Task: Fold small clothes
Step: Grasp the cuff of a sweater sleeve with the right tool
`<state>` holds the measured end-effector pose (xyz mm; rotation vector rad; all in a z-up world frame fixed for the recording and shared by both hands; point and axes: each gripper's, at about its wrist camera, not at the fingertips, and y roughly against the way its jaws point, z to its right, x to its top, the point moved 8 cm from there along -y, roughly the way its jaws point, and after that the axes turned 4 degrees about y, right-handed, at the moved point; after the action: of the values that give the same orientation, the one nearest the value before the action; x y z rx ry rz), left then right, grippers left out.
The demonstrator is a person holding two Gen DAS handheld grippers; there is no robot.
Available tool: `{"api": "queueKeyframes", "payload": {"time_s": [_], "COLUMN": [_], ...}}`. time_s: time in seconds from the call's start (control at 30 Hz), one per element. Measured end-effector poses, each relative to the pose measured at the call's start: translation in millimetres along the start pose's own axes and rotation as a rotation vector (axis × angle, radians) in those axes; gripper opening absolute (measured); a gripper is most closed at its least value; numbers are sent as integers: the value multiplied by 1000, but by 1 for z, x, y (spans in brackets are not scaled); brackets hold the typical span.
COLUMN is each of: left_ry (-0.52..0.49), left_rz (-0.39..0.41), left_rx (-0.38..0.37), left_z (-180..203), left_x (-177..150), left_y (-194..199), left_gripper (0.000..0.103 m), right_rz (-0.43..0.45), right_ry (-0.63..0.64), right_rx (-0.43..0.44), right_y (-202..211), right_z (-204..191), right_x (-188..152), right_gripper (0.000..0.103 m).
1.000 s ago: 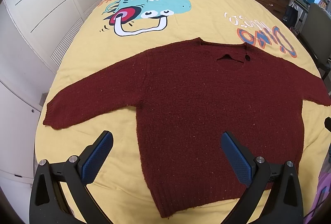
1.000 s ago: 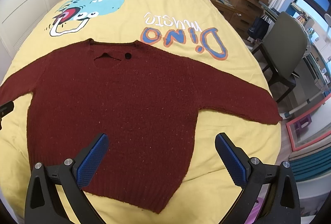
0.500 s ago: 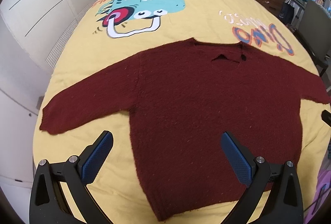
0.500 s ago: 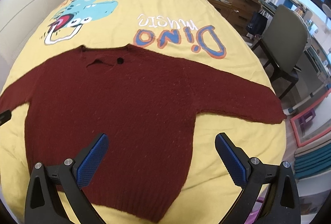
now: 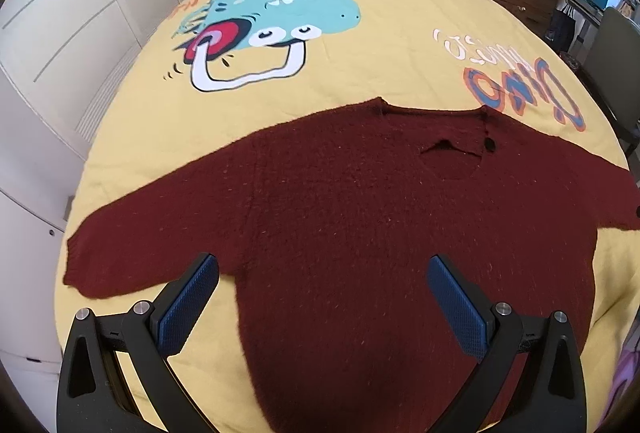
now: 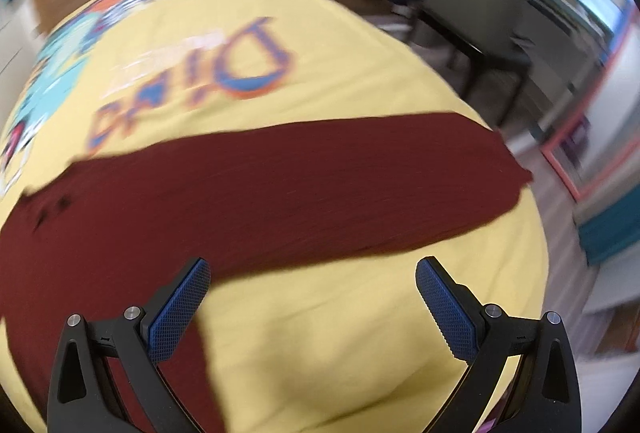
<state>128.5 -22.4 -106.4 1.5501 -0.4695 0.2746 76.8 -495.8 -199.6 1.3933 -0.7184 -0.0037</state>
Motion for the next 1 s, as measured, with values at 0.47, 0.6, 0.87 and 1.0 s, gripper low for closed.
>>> {"api": "queueKeyframes", "payload": {"time_s": [0.47,0.6,0.87,1.0], "left_ry": [13,36,70,74], "left_rz": [-185,-199,-212,-190], "left_rx": [45,55,62,42], "left_z": [-12,-24,-42,-48], "left_x": [-40,-42,-47,-43], "left_y": [-79,-85,-87,-81], "left_gripper": [102,102,102,102], "right_rz": [-120,-124,-109,-6], "right_ry": [-372,-464,-331,-133], "right_rx": [-125,-88,-91,-84], "right_y": [-112,-127,-114,-66], "right_z": [147,160,137,88], "right_x": [11,9,49,78], "right_gripper": [102,101,15,14]}}
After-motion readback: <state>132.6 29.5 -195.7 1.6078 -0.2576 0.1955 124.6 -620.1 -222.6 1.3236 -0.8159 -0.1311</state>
